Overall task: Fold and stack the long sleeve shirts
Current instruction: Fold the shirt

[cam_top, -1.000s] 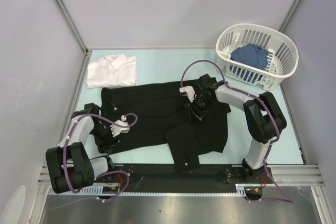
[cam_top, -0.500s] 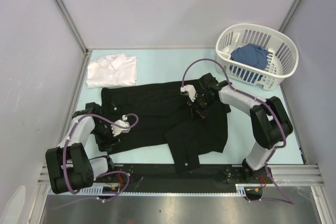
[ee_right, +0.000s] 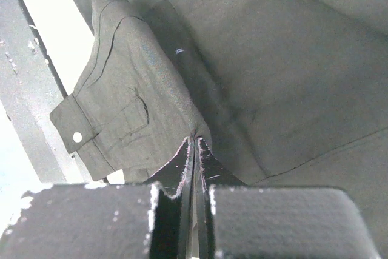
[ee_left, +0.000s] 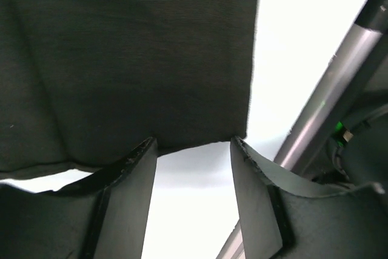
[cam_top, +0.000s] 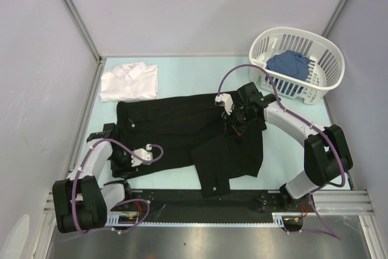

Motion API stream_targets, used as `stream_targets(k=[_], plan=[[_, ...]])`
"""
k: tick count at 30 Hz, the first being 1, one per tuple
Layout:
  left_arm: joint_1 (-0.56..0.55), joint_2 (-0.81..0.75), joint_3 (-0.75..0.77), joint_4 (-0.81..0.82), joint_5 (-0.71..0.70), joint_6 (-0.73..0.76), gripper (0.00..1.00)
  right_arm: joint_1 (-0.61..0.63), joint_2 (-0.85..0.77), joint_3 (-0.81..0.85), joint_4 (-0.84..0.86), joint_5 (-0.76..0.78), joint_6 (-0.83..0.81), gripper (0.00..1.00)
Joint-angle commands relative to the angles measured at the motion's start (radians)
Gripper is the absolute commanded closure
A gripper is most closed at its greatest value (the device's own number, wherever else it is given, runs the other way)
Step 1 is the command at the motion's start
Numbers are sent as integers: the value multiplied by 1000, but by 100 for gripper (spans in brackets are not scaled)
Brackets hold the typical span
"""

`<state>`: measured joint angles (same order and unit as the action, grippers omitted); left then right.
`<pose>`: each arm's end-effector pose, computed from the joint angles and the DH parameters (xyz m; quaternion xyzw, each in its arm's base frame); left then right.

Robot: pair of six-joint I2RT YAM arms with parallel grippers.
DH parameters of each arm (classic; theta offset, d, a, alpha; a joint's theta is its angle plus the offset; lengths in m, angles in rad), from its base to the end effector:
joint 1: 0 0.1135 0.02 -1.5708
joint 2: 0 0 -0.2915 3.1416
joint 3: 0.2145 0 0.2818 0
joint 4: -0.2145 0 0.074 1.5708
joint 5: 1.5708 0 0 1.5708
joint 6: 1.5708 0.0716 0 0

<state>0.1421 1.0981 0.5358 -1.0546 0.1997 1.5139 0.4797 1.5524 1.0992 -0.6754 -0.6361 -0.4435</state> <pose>0.1461 0.0066 0.1330 0.6283 0.7712 -0.0843 0.0579 0.2862 0.1968 0.2194 -0.4741 0.7992 0.3088 0.2027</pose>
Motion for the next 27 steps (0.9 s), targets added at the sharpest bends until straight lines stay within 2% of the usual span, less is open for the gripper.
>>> stream_targets(k=[1, 6, 8, 12, 15, 18, 19, 22, 23, 27], plan=[[-30, 25, 13, -79, -9, 117, 44, -6, -38, -7, 10, -16, 15, 100], [-62, 59, 35, -118, 7, 135, 39, -7, -28, -15, 13, -14, 20, 100], [-111, 40, -12, -45, -60, 108, 41, -7, -23, -15, 16, -14, 20, 100], [-134, -36, -131, 76, -100, 80, 46, -16, -32, -12, 16, -10, 26, 100], [-168, -96, -158, 117, -95, 46, 53, -26, -55, -4, 4, -13, 28, 100], [-168, -150, -163, 97, -83, 61, 67, -39, -87, 11, -16, -23, 29, 100], [-168, -158, -155, 78, -79, 71, 77, -47, -97, 16, -24, -33, 32, 100], [-168, -173, -102, 18, -34, 63, 97, -76, -136, 42, -44, -57, 38, 100], [-170, -170, -71, 4, -10, 60, 100, -91, -147, 56, -47, -60, 40, 100], [-168, -146, -10, -50, 21, 45, 100, -118, -196, 97, -72, -83, 42, 100]])
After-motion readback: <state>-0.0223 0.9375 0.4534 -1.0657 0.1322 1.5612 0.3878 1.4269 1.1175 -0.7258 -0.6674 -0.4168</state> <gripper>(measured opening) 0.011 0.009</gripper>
